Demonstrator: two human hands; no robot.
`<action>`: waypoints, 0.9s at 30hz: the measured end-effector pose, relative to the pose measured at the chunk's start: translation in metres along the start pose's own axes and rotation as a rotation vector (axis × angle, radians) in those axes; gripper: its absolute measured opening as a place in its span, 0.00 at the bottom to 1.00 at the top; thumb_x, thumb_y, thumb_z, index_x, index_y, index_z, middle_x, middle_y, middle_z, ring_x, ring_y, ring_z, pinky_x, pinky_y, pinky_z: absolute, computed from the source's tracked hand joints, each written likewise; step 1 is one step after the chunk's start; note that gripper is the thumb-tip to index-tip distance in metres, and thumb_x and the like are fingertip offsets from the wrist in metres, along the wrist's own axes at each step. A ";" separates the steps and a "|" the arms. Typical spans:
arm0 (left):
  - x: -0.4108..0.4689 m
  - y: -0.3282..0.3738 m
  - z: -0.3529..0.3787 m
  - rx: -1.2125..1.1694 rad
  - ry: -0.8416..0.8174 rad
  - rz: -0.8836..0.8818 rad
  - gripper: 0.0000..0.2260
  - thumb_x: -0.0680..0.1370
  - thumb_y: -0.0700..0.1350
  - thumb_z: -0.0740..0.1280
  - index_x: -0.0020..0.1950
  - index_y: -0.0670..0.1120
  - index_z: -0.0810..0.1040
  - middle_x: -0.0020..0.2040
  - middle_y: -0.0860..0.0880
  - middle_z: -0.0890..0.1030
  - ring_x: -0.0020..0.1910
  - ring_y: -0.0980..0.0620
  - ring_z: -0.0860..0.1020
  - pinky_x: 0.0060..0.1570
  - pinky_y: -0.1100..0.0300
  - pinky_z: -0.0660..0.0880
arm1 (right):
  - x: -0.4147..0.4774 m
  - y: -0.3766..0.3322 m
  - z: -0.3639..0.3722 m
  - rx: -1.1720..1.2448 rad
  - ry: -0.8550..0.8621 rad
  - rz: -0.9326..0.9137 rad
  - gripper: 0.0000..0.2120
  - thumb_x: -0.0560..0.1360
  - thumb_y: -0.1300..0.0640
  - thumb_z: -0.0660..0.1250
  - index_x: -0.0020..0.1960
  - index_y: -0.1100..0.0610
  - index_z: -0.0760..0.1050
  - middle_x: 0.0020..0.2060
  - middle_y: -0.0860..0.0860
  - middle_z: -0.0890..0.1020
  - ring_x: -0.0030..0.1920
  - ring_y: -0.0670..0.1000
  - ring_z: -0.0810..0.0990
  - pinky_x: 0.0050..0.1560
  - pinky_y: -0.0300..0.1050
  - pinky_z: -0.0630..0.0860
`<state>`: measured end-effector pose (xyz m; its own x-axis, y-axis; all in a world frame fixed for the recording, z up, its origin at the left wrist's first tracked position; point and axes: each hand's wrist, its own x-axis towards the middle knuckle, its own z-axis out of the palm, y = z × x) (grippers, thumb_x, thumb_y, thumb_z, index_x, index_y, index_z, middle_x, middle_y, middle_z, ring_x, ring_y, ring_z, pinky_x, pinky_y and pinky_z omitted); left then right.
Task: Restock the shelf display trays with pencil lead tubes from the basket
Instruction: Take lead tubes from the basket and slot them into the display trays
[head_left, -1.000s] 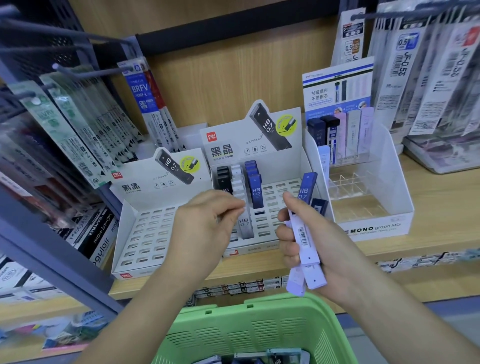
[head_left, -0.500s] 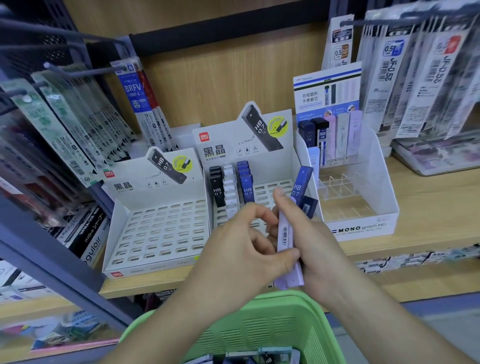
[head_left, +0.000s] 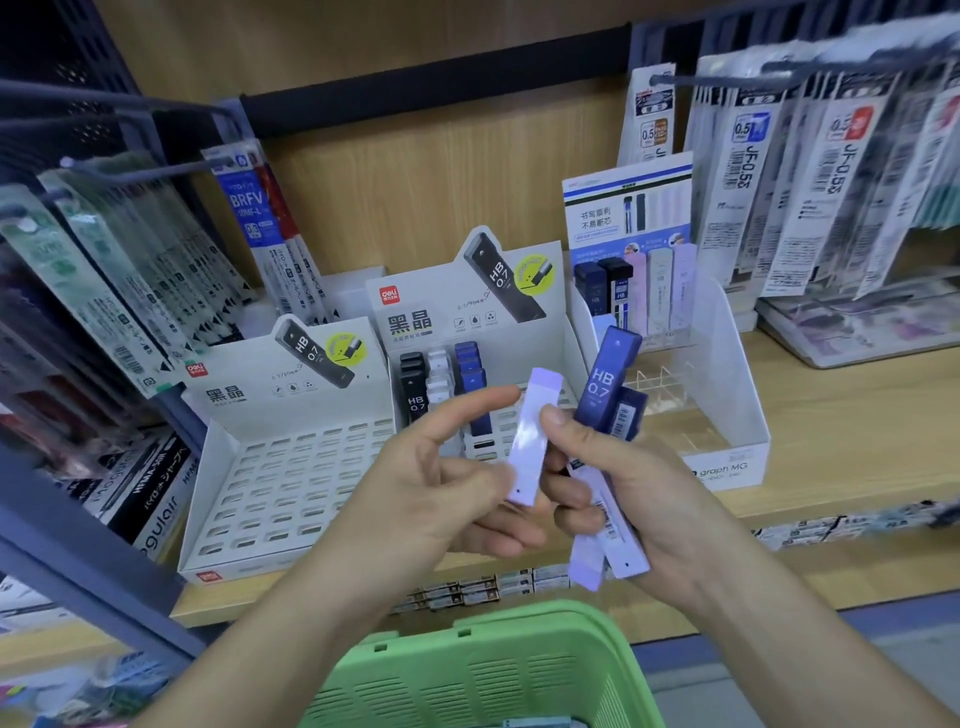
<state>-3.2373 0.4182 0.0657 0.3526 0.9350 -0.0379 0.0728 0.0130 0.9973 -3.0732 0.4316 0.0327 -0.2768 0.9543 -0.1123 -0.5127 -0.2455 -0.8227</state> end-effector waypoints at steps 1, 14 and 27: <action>0.002 0.002 0.001 0.043 -0.002 0.009 0.19 0.72 0.42 0.73 0.60 0.56 0.77 0.38 0.40 0.84 0.33 0.43 0.82 0.31 0.60 0.77 | 0.000 -0.001 -0.003 -0.006 0.011 -0.002 0.07 0.65 0.54 0.73 0.37 0.57 0.80 0.30 0.50 0.71 0.24 0.45 0.64 0.22 0.35 0.58; 0.076 0.044 0.020 0.070 -0.140 0.117 0.05 0.72 0.47 0.71 0.39 0.47 0.83 0.34 0.46 0.79 0.32 0.51 0.75 0.32 0.62 0.72 | 0.011 -0.015 -0.036 0.326 -0.509 0.076 0.11 0.70 0.50 0.76 0.46 0.58 0.83 0.32 0.48 0.73 0.25 0.42 0.68 0.22 0.32 0.62; 0.121 0.058 0.032 0.238 0.033 0.118 0.07 0.72 0.37 0.71 0.48 0.43 0.83 0.37 0.45 0.84 0.34 0.53 0.81 0.38 0.65 0.79 | 0.009 -0.035 -0.074 0.228 0.053 -0.059 0.17 0.72 0.51 0.71 0.53 0.62 0.75 0.34 0.56 0.77 0.22 0.45 0.64 0.18 0.34 0.59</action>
<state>-3.1606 0.5211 0.1170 0.3416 0.9362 0.0834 0.2514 -0.1765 0.9516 -2.9977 0.4618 0.0186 -0.2014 0.9742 -0.1018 -0.6987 -0.2157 -0.6821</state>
